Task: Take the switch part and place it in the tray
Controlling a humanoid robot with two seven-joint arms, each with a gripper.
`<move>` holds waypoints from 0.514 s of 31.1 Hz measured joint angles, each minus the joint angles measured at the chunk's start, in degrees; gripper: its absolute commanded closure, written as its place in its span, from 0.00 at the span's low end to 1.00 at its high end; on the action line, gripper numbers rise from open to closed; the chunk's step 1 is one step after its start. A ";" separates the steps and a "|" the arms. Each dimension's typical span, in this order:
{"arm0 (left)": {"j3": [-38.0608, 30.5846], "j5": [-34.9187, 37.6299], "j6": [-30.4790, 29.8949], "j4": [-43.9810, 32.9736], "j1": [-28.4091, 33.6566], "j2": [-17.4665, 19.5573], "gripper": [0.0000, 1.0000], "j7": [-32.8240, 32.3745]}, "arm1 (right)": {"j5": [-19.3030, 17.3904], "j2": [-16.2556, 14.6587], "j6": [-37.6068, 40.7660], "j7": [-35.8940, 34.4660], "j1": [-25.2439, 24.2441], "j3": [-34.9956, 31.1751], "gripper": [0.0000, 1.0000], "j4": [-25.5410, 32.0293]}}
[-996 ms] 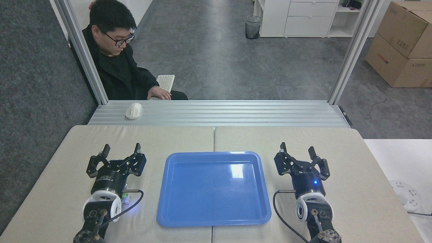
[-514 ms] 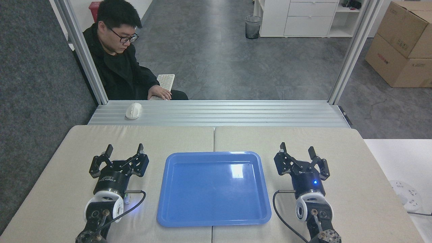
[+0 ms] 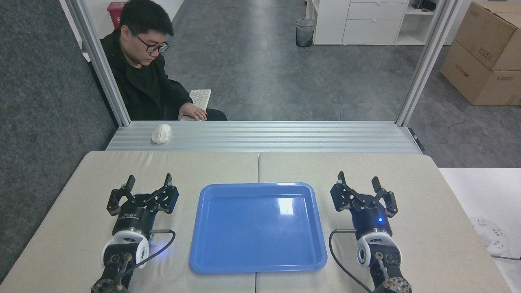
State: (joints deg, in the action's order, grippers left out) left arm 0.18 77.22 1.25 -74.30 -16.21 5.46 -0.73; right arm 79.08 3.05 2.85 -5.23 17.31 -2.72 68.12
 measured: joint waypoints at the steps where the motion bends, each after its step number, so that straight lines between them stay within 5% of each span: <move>1: -0.01 0.00 0.00 0.00 0.00 0.00 0.00 0.00 | 0.00 0.00 0.00 0.00 0.00 0.00 0.00 0.00; 16: -0.11 -0.01 0.00 0.01 -0.08 0.00 0.00 0.00 | -0.04 0.01 0.00 0.00 0.00 0.00 0.00 0.00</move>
State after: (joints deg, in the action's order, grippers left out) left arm 0.07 77.21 1.25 -74.29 -16.30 5.46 -0.73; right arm 79.03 3.07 2.86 -5.23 17.31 -2.72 68.12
